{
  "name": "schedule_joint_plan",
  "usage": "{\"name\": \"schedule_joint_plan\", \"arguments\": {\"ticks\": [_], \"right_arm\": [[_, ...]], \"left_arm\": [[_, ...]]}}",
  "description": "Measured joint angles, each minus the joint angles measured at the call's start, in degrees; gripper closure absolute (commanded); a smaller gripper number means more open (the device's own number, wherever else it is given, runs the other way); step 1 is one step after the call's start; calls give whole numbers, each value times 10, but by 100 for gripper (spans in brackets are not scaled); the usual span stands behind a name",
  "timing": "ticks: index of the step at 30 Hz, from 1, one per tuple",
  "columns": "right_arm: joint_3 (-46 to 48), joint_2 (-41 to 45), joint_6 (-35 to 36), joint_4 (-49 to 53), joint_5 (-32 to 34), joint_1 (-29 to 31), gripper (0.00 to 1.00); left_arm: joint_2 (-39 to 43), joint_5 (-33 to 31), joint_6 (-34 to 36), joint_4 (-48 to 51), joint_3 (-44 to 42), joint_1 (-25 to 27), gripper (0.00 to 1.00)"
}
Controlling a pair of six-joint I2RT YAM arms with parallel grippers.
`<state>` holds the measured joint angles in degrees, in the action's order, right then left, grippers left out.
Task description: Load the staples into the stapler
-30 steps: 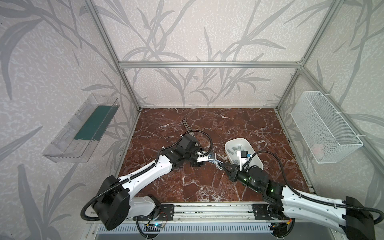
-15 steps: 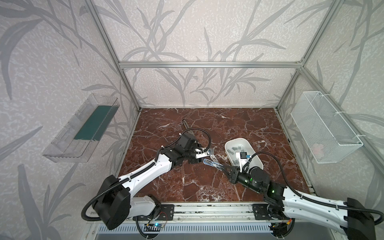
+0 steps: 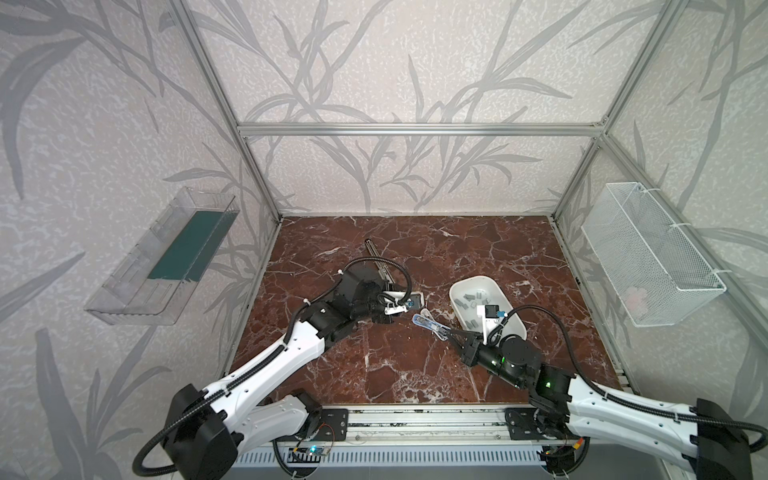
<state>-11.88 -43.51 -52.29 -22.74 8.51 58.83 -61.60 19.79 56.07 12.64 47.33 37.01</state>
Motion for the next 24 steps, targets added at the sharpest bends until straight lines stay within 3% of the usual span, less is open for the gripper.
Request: {"name": "schedule_joint_plan", "arguments": {"ticks": [8, 16, 24], "right_arm": [[-5, -60, 0, -32, -11, 2, 100], [-19, -97, -3, -76, -22, 29, 100], [-24, -143, -9, -123, -26, 60, 100]], "left_arm": [[38, 99, 102, 17, -51, 41, 59], [-14, 94, 143, 35, -51, 94, 52], [-47, 67, 142, 33, -51, 109, 47]]}}
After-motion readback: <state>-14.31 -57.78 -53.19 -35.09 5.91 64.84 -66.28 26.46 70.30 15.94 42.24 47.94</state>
